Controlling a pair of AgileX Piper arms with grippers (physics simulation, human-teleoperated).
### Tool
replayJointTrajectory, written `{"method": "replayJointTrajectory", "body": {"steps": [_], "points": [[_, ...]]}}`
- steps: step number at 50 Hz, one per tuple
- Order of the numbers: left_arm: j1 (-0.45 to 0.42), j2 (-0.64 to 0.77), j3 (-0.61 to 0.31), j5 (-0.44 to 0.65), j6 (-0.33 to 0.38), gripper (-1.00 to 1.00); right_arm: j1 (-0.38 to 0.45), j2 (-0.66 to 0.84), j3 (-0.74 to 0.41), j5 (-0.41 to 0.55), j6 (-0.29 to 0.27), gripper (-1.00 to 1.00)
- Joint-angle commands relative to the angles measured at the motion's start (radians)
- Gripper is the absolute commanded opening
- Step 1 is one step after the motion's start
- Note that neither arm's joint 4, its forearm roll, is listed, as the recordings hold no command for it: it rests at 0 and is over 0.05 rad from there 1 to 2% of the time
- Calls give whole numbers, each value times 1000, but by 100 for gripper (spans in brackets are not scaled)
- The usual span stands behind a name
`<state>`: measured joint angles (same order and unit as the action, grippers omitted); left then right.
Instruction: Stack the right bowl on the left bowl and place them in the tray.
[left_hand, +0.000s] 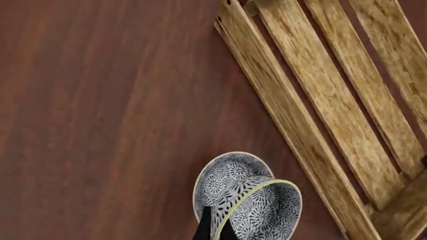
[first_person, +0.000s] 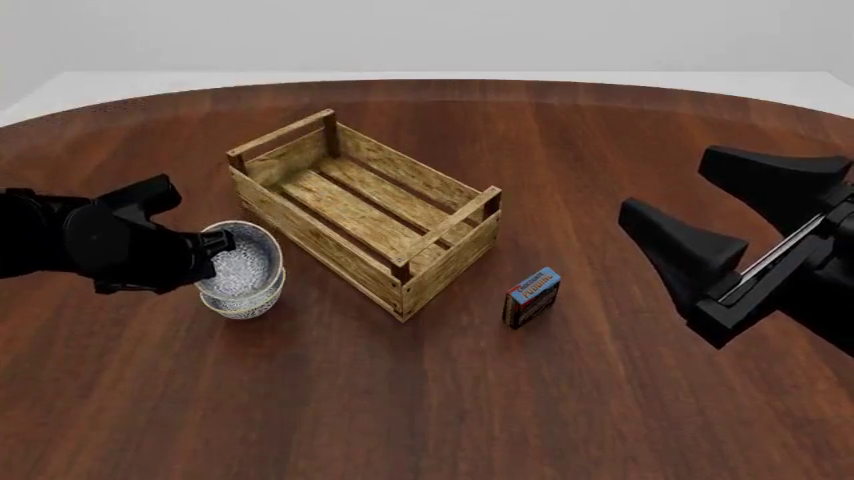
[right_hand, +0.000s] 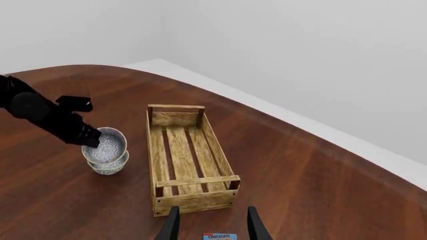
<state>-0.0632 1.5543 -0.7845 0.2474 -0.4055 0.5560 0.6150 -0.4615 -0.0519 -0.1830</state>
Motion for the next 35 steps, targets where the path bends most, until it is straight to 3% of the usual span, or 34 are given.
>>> {"method": "replayJointTrajectory", "body": {"steps": [1, 9, 10, 35], "points": [[-52, 18, 37, -19, -4, -100, -2, 13, 0, -4, 1, 100], [-38, 2, 26, 2, 7, -100, -4, 13, 0, -6, 1, 100], [-32, 0, 22, 7, 15, 100, -4, 14, 0, -6, -1, 100], [-68, -168, 2, 100, 20, 100, -3, 8, -1, -3, 1, 100]]}}
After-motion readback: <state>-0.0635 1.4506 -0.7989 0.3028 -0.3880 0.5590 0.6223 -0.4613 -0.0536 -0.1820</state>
